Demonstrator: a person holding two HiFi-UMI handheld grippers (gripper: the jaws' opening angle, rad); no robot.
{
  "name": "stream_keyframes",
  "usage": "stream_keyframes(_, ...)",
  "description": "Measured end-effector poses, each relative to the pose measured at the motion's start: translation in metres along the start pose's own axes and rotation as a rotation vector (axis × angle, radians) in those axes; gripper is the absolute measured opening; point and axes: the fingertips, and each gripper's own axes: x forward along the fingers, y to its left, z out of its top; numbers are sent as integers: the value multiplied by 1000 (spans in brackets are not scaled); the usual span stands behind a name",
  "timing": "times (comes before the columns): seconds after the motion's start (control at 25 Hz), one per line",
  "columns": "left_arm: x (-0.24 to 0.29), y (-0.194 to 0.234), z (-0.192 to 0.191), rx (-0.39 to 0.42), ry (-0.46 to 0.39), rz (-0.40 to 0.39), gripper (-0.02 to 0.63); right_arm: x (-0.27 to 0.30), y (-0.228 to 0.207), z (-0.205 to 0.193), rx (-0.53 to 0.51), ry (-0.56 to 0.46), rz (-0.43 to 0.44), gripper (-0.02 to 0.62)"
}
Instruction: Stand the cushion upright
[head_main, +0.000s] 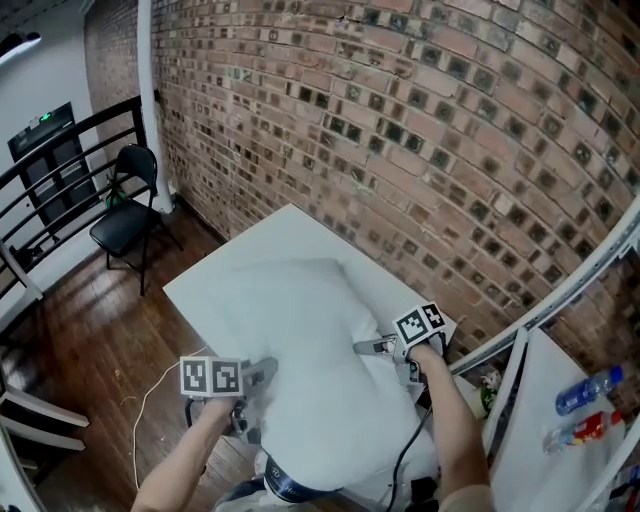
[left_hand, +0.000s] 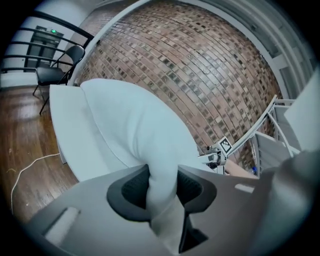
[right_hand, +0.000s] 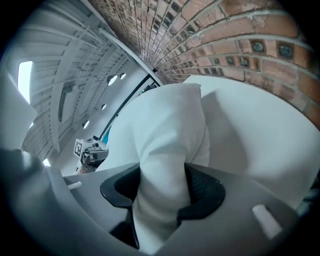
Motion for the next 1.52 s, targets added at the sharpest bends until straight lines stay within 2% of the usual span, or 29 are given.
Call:
stream_keyframes(0.24, -2, -6, 8, 31, -7, 18, 110, -6, 5, 3, -10, -38, -77, 172)
stream_keyframes(0.52, -5, -21, 26, 85, -23, 22, 103, -22, 15, 9, -50, -119, -173, 160)
stream_keyframes(0.92, -14, -40, 90, 190, -127, 28, 101, -50, 49, 41, -127, -336, -249, 150)
stream_keyframes(1.44, -1, -92, 173, 410, -237, -21, 101, -117, 84, 83, -226, -671, -475, 150)
stream_keyframes(1.52, 1, -97, 181, 466, -269, -10, 101, -124, 90, 85, -262, -723, -521, 149)
